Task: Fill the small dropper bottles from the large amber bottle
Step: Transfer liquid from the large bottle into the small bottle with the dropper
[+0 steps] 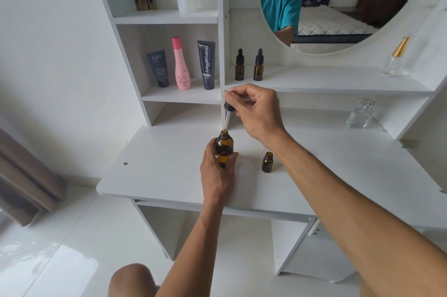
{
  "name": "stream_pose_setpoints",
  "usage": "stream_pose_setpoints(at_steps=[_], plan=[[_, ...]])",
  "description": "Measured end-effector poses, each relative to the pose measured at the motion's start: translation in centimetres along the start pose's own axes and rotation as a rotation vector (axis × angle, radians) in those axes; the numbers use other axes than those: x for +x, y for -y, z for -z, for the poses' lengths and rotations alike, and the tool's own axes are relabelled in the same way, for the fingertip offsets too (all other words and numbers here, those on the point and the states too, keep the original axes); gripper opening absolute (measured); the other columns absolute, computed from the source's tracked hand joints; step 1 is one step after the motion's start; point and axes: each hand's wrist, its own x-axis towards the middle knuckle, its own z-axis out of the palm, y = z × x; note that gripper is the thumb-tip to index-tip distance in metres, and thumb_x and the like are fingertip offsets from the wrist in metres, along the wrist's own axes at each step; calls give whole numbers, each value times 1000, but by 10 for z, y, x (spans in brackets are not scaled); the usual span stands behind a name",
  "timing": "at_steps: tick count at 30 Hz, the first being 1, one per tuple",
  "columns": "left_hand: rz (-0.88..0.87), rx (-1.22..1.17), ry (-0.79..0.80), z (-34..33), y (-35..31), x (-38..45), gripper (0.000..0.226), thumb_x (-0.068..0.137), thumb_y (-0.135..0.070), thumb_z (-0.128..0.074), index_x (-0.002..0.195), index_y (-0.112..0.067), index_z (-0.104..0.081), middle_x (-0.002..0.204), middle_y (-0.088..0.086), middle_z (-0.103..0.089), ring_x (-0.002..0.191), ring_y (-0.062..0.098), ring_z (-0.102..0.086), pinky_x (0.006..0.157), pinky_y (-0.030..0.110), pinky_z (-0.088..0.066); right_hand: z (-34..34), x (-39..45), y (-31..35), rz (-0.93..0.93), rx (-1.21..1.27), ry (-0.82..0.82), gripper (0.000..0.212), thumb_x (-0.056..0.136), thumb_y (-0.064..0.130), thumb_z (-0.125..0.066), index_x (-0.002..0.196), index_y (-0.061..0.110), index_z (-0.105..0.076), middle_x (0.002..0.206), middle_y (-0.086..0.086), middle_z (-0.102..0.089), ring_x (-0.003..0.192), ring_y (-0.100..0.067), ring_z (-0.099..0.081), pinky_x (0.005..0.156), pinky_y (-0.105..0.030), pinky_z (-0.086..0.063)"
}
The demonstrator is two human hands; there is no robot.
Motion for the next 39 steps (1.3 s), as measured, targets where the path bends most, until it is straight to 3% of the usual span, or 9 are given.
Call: stream_pose_setpoints(at_steps=[6, 12, 16, 21, 25, 31, 39], plan=[[6, -3, -1, 0, -2, 0, 46, 89, -24, -72, 130, -29, -51, 111, -16, -59, 96, 2, -55, 75, 3, -38, 11, 7, 19, 28, 48, -62, 14, 88, 24, -74, 96, 13, -76, 85, 7, -74, 81, -11, -73, 74, -37, -63], [23, -4, -1, -1, 2, 0, 46, 89, -29, -72, 130, -33, -50, 116, -12, -63, 101, 10, -61, 84, 21, -46, 31, 9, 19, 14, 29, -111, 15, 88, 30, -74, 95, 17, -76, 89, 6, -76, 89, -16, -74, 77, -46, -61], [20, 7, -2, 0, 1, 0, 46, 90, -28, -72, 130, -30, -50, 116, -10, -63, 101, 10, -60, 75, 5, -40, 49, 2, 10, -18, 31, -139, 12, 89, 30, -73, 93, 19, -75, 90, 0, -76, 89, -19, -74, 69, -41, -63], [21, 14, -1, 0, 0, 0, 44, 90, -27, -72, 129, -31, -51, 114, -10, -64, 99, 10, -60, 73, 4, -40, 71, -9, -6, -78, 21, -190, 13, 89, 30, -73, 93, 17, -74, 87, -4, -76, 83, -21, -75, 66, -34, -62], [29, 21, 3, 0, -2, 0, 45, 90, -26, -72, 130, -30, -51, 113, -12, -62, 98, 7, -58, 73, 2, -37, 84, -18, -18, -96, 0, -216, 8, 88, 31, -74, 85, 24, -74, 85, 2, -76, 86, -18, -75, 73, -42, -62], [30, 41, 1, -1, -1, -1, 45, 90, -28, -71, 130, -31, -50, 114, -10, -64, 98, 6, -58, 80, 18, -42, 92, -28, -28, -131, -24, -233, 10, 87, 32, -75, 84, 22, -74, 81, 4, -76, 84, -15, -75, 80, -46, -60], [19, 47, 2, -1, 1, 0, 45, 90, -27, -71, 130, -28, -50, 116, -8, -64, 101, 10, -60, 84, 23, -45, 89, -35, -31, -154, -42, -221, 10, 86, 30, -76, 85, 21, -75, 80, 5, -75, 80, -12, -74, 81, -45, -60]])
